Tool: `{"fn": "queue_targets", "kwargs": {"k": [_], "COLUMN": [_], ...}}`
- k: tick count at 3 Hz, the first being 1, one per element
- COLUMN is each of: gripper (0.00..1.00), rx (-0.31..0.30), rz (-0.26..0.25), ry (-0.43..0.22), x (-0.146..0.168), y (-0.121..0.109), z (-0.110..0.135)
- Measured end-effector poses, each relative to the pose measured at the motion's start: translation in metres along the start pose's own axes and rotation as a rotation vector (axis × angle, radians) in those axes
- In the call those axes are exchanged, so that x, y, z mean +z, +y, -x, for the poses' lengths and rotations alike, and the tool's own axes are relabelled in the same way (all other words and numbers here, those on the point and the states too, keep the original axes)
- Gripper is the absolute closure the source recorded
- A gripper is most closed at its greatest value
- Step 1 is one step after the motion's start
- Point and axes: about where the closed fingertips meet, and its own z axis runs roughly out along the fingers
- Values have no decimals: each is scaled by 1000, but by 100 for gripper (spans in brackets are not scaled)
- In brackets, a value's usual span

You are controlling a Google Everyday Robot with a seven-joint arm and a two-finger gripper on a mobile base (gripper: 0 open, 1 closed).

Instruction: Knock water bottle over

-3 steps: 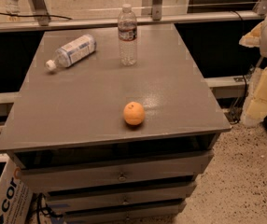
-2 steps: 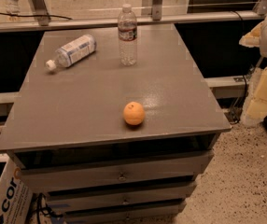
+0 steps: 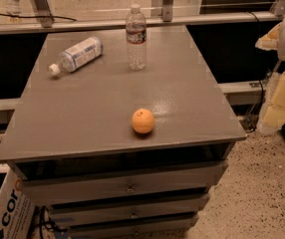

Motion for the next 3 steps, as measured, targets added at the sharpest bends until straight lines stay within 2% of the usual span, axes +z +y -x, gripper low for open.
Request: {"fn": "queue_targets", "kwargs": {"k": [3], "gripper": [0], "rx": [0], "rz": [0], "ry": [0], "x": [0], "y": [0], "z": [0]}}
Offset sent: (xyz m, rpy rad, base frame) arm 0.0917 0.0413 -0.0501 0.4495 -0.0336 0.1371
